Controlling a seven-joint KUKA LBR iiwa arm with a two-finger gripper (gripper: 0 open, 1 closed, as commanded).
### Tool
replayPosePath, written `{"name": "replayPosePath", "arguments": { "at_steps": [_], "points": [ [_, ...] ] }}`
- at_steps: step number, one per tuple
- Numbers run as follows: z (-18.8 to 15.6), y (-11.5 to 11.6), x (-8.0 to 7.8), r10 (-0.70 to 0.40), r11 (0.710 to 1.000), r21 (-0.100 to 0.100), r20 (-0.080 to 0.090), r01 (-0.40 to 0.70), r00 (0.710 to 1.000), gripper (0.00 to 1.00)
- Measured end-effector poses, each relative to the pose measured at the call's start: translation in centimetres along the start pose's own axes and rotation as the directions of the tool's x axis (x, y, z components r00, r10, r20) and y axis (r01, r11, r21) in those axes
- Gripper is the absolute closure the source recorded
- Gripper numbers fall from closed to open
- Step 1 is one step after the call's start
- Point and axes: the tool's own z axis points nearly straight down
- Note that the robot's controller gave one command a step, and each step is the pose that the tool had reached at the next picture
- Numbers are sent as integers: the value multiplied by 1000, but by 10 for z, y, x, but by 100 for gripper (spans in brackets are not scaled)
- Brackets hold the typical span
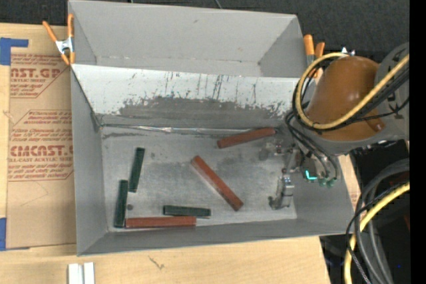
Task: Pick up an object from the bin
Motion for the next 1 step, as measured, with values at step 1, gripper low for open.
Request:
{"name": "replayPosePath", "arguments": {
  "at_steps": [1],
  "points": [
    [-4,0,-2,-1,1000,1,8,1,1000,0]
  ]
}}
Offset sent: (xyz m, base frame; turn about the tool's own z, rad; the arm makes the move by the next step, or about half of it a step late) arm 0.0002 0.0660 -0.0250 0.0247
